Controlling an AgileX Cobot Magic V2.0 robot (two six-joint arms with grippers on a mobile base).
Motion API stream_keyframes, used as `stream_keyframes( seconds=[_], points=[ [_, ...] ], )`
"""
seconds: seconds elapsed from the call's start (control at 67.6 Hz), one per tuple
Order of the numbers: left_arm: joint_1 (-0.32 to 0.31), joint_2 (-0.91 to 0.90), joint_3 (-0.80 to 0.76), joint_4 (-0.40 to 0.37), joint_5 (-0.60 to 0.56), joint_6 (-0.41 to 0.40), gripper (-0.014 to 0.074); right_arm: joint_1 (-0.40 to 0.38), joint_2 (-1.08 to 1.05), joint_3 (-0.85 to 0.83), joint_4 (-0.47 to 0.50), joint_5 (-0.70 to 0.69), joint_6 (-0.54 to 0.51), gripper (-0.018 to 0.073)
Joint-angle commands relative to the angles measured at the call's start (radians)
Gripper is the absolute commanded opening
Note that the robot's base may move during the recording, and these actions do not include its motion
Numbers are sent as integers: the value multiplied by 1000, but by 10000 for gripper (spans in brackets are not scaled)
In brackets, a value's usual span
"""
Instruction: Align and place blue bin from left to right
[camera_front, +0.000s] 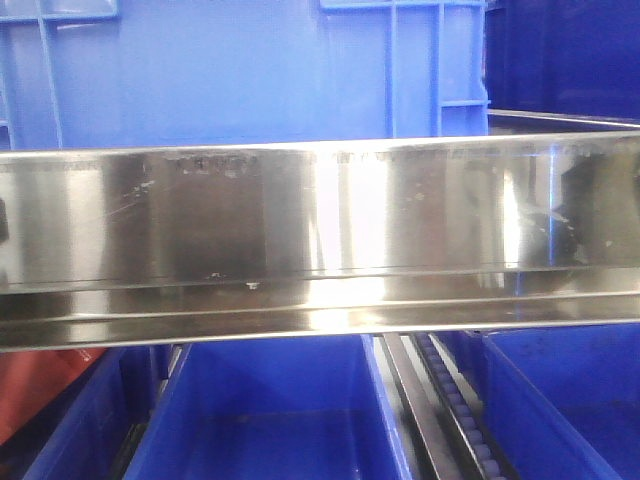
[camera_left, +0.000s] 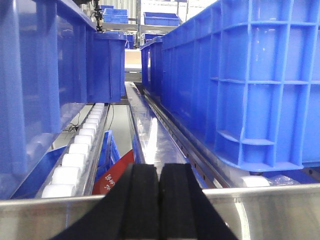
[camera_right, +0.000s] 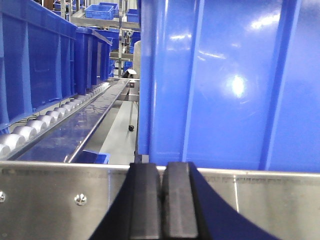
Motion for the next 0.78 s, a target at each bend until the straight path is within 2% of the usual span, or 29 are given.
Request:
stream_keyframes(
  seconds=[0.0,0.769],
  points=[
    [2,-5,-1,-6,-26,3,-111,-5,-3,-1,6,-11,-8,-79],
    [2,-5,-1,-6,-26,3,-111,-5,-3,-1,6,-11,-8,-79]
  ],
)
